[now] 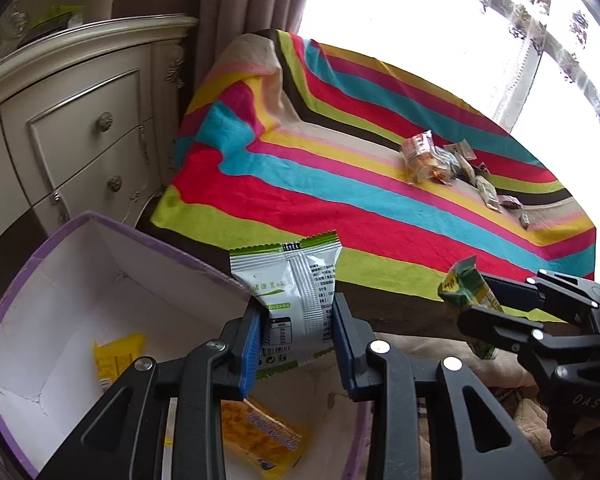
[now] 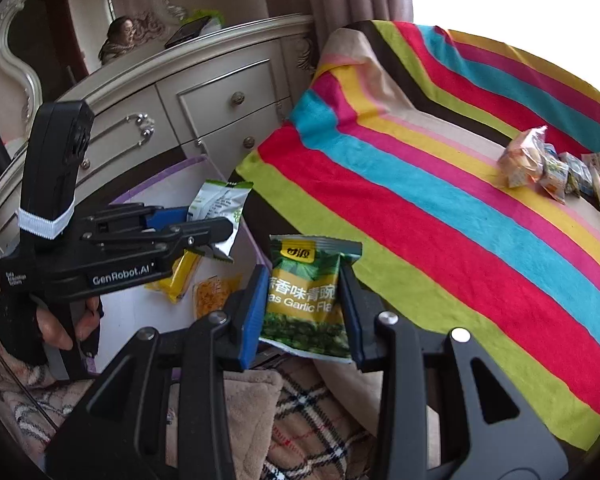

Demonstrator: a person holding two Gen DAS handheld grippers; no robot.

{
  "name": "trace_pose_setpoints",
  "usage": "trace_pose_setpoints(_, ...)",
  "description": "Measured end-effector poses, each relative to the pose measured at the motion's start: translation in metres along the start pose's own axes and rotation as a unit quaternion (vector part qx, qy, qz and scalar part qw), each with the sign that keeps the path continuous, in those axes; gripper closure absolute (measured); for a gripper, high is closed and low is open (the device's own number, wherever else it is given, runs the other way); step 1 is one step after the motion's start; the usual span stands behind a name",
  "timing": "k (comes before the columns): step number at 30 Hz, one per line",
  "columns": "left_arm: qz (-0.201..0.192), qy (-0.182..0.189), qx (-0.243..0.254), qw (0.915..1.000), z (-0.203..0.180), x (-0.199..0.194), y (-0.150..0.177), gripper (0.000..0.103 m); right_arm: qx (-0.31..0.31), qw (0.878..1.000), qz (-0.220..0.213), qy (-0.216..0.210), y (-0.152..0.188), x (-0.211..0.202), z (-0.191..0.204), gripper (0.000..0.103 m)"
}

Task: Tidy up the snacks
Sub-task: 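Carry the white-green packet and green pea bag over to the box, then open both grippers to drop the two packets into the box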

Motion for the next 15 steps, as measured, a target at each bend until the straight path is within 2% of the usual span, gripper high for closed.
trace_pose_setpoints(7, -0.007, -0.057, -0.057, 0.9967, 0.067, -0.016, 0.001, 0.070, -0.081, 0.994, 0.014, -0.069, -0.018, 0.024, 0.060, 0.064)
trace_pose_setpoints(15, -0.038, -0.142, -0.115, 0.9825, 0.127, -0.037, -0.008, 0.068, -0.141, 0.971, 0.020, -0.190, -0.024, 0.047, 0.133, 0.062)
Point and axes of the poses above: each gripper's, at about its wrist camera, not at the fingertips, and x roughly the way its jaws point, z to its left, y to its underside, the point moved 6 cm from there along x, roughly the way its jaws point, and after that the axes turned 13 degrees about -x, right-handed, at the moved point
